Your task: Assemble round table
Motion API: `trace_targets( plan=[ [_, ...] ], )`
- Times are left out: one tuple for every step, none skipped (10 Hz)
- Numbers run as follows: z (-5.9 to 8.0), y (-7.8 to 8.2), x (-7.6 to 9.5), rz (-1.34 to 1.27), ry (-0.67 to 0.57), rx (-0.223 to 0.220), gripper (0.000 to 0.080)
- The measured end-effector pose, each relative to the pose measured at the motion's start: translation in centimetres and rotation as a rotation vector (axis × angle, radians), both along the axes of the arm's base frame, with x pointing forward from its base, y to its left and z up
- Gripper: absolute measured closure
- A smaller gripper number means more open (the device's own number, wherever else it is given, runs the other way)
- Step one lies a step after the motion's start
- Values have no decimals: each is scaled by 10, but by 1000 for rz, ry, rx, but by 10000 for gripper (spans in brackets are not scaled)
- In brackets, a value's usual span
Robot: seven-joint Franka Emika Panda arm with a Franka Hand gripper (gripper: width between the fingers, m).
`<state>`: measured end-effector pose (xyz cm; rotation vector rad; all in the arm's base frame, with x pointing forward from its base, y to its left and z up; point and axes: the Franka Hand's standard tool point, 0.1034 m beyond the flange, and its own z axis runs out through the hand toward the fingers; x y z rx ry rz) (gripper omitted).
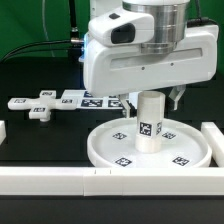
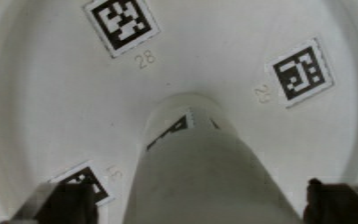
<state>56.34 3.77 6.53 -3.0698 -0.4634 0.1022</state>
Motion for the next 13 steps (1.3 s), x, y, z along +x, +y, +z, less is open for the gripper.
trace_targets(
  plan=[
    [1, 0, 0, 3, -1, 0, 162],
    [10, -2, -7, 18, -3, 1, 162],
    [18, -7, -19, 43, -5, 0, 151],
    [22, -16, -33, 67, -7, -1, 151],
    [23, -25, -45, 52, 1, -2, 150],
    [22, -24, -45, 51, 3, -2, 150],
    [21, -24, -44, 53, 3, -2, 150],
    [21, -24, -44, 53, 3, -2, 150],
    [21, -24, -45, 53, 4, -2, 150],
    [20, -26, -48, 71, 5, -2, 150],
    [19, -35, -59, 117, 13, 0, 150],
    [20, -62, -78, 190, 27, 5, 150],
    [22, -82, -85, 246, 27, 10, 150]
  ],
)
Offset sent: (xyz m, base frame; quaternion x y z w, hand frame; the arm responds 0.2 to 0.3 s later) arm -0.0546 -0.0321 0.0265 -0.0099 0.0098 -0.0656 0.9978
